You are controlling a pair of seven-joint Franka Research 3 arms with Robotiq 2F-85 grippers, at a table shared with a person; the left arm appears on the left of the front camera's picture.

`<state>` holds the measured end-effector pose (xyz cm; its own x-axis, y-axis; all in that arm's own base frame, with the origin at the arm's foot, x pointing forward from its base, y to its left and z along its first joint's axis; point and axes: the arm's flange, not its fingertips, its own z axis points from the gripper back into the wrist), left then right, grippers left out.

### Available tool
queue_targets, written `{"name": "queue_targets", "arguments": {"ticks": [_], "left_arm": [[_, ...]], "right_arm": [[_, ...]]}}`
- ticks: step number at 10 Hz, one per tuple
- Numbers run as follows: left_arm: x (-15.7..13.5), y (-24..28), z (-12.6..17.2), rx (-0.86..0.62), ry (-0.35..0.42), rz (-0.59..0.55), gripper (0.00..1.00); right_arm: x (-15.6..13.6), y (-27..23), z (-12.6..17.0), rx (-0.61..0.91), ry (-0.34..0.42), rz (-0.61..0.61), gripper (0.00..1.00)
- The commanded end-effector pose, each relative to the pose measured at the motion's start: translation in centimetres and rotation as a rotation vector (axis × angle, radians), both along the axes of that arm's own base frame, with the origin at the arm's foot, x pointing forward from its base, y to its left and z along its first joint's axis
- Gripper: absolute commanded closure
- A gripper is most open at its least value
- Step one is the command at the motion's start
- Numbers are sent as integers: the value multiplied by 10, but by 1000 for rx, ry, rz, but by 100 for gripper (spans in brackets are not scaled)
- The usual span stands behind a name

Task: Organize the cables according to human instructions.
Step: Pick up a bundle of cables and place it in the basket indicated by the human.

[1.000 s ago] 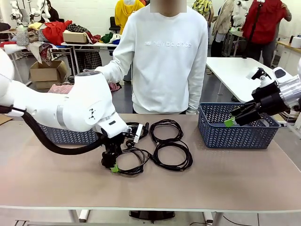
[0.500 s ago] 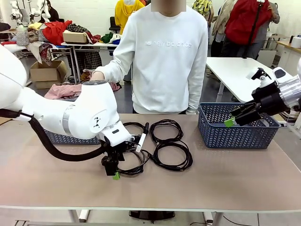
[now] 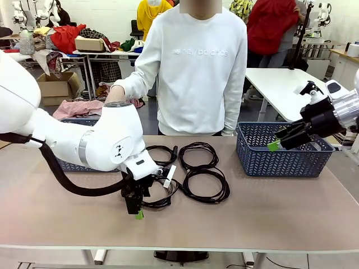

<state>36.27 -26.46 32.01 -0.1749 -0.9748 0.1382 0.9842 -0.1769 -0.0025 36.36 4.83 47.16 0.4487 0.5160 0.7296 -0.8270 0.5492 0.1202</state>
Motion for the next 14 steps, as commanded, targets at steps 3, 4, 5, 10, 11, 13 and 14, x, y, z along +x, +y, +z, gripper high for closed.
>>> {"name": "queue_targets", "arguments": {"ticks": [3, 4, 5, 10, 11, 13, 14], "left_arm": [[8, 5, -7, 37, -41, -34, 0], [10, 5, -8, 42, -42, -36, 0], [11, 5, -8, 41, -46, -31, 12], [13, 5, -9, 37, -45, -18, 59], [13, 5, -9, 35, -47, -16, 70], [12, 5, -7, 29, -43, -19, 90], [10, 5, -4, 30, -40, -26, 97]], "right_arm": [[4, -1, -1, 19, -25, 19, 0], [4, -1, -1, 19, -25, 19, 0], [4, -1, -1, 19, -25, 19, 0], [4, -1, -1, 19, -25, 19, 0], [4, -1, -1, 19, -25, 19, 0], [4, -1, -1, 19, -25, 19, 0], [4, -1, -1, 19, -25, 19, 0]]}}
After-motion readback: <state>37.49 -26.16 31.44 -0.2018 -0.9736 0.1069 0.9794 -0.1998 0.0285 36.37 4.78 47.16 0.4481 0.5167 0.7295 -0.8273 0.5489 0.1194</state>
